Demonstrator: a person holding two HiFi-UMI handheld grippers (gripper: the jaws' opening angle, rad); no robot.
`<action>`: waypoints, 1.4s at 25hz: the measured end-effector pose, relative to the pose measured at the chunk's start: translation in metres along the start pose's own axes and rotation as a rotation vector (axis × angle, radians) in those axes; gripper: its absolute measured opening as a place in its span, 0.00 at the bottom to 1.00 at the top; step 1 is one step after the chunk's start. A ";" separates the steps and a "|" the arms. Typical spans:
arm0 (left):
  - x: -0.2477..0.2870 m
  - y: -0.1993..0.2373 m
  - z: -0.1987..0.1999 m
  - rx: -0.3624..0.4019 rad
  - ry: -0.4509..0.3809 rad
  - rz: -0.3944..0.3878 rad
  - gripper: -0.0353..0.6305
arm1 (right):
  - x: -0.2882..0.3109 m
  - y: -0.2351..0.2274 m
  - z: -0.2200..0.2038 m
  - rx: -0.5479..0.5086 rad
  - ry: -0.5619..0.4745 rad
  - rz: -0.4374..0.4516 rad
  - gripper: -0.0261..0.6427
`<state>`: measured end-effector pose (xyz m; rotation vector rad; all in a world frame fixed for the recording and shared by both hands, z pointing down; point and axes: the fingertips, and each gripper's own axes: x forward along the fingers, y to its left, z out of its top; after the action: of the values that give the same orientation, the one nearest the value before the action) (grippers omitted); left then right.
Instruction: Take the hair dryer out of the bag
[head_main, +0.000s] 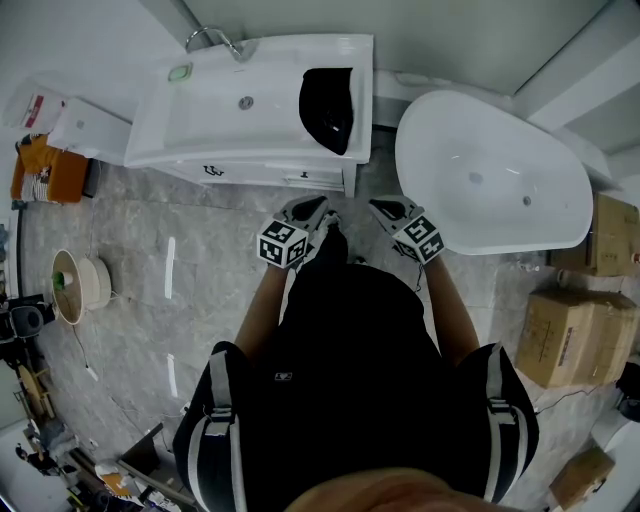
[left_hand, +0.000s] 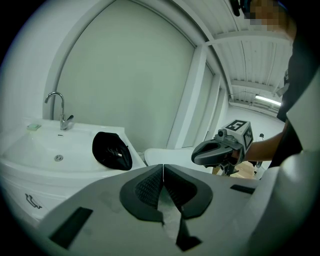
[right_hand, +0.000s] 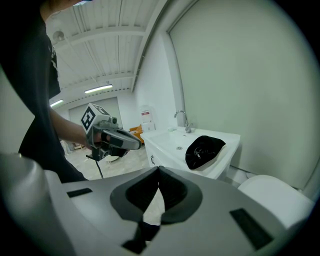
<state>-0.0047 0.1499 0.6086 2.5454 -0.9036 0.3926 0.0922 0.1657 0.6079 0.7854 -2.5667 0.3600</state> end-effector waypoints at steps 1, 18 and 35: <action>0.000 0.001 0.000 -0.003 0.000 0.001 0.08 | 0.001 0.000 0.000 0.002 0.002 0.001 0.13; 0.029 0.051 0.023 -0.043 0.000 -0.009 0.08 | 0.037 -0.044 0.020 0.031 0.029 0.000 0.13; 0.073 0.139 0.058 -0.062 0.018 -0.067 0.08 | 0.112 -0.104 0.051 -0.002 0.106 -0.022 0.13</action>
<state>-0.0327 -0.0140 0.6257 2.5040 -0.8088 0.3609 0.0523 0.0115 0.6287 0.7722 -2.4575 0.3817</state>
